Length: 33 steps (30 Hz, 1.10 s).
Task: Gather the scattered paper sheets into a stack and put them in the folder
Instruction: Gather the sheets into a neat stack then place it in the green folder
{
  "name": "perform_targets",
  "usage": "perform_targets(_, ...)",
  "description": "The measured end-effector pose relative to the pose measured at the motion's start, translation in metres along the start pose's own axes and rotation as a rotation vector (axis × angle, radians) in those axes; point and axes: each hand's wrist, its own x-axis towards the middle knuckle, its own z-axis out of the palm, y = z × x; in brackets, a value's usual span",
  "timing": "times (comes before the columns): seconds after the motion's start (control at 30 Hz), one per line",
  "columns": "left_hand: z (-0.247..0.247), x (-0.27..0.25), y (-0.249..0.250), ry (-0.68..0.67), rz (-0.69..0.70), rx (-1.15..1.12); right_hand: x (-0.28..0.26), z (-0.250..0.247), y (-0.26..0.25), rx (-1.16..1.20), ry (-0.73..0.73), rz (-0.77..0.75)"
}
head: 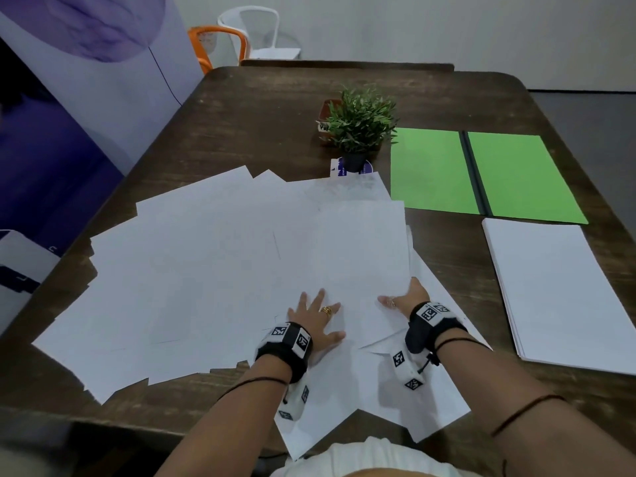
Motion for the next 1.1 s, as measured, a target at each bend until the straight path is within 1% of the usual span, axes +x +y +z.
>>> perform_targets(0.03,0.001,0.001,-0.004,-0.014,0.014,0.017,-0.002,0.004,0.001,-0.011,0.021,-0.006)
perform_targets(0.1,0.000,0.001,-0.008,0.027,0.041,-0.009,-0.005,0.008,0.004,0.024,0.021,0.008)
perform_targets(0.13,-0.001,0.002,-0.010,0.083,0.051,-0.073,-0.005,0.007,0.006,0.053,0.021,0.017)
perform_targets(0.2,-0.003,0.006,-0.014,0.265,0.037,-0.305,-0.009,-0.005,0.011,0.106,0.049,0.019)
perform_targets(0.27,-0.004,0.012,-0.020,0.461,-0.063,-0.566,-0.016,-0.024,0.019,0.170,0.120,-0.028)
perform_targets(0.3,-0.007,0.015,-0.022,0.521,-0.125,-0.676,-0.022,-0.036,0.021,0.202,0.155,-0.061)
perform_targets(0.33,-0.010,0.019,-0.022,0.541,-0.182,-0.763,-0.025,-0.047,0.025,0.258,0.187,-0.095)
perform_targets(0.4,-0.021,0.026,-0.018,0.489,-0.247,-0.842,-0.032,-0.067,0.027,0.398,0.228,-0.177)
perform_targets(0.47,-0.035,0.032,-0.006,0.408,-0.236,-0.893,-0.037,-0.082,0.024,0.501,0.260,-0.259)
perform_targets(0.5,-0.044,0.033,0.002,0.356,-0.207,-0.957,-0.041,-0.088,0.019,0.544,0.271,-0.289)
perform_targets(0.6,-0.071,0.032,0.028,0.131,-0.046,-1.372,-0.048,-0.100,0.011,0.666,0.250,-0.343)
perform_targets(0.67,-0.082,0.030,0.040,0.047,0.069,-1.490,-0.054,-0.104,0.012,0.643,0.192,-0.360)
perform_targets(0.73,-0.084,0.028,0.045,-0.023,0.149,-1.504,-0.059,-0.104,0.021,0.529,0.120,-0.333)
perform_targets(0.77,-0.081,0.028,0.045,-0.076,0.166,-1.509,-0.058,-0.102,0.029,0.436,0.094,-0.303)
perform_targets(0.8,-0.077,0.027,0.045,-0.140,0.167,-1.533,-0.056,-0.100,0.038,0.338,0.072,-0.265)
perform_targets(0.87,-0.062,0.029,0.046,-0.183,0.094,-1.502,-0.051,-0.093,0.056,0.157,0.039,-0.178)
perform_targets(0.93,-0.043,0.037,0.047,-0.100,0.011,-1.310,-0.045,-0.085,0.070,0.020,-0.016,-0.084)
perform_targets(1.0,-0.025,0.049,0.049,-0.049,-0.047,-1.032,-0.043,-0.077,0.075,-0.080,-0.039,-0.035)
perform_targets(1.03,-0.021,0.050,0.052,-0.014,-0.087,-0.904,-0.043,-0.073,0.074,-0.118,-0.007,-0.028)
perform_targets(1.07,-0.017,0.051,0.055,0.041,-0.123,-0.831,-0.043,-0.071,0.074,-0.141,0.061,-0.029)
perform_targets(1.1,-0.017,0.051,0.058,0.092,-0.142,-0.811,-0.044,-0.070,0.072,-0.136,0.139,-0.040)
